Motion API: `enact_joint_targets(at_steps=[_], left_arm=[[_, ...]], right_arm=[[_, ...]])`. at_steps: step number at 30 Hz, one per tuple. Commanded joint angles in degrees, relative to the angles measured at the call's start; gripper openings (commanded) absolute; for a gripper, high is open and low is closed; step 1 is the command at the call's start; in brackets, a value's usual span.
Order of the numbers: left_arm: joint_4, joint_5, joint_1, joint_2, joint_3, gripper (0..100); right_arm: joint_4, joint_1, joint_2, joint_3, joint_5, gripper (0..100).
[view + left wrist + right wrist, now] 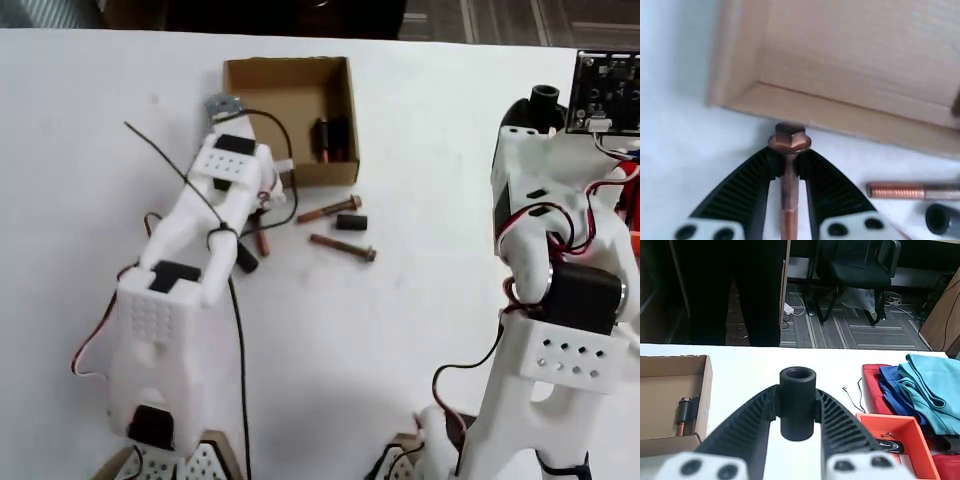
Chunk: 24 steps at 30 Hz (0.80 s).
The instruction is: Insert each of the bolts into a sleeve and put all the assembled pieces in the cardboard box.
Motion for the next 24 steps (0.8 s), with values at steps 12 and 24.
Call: enact_joint_targets(at_steps=[12,24], left_arm=[[26.6,-0.2,6.9,-1.0,-21.1,3],[35.8,-0.1,9.7,-16.6,-38.5,3]], right_arm=[[-1.3,0.5,-0.5,-2.4,-0.5,2.3],[-1.2,0.5,-0.5,-2.4,-0.5,2.3]])
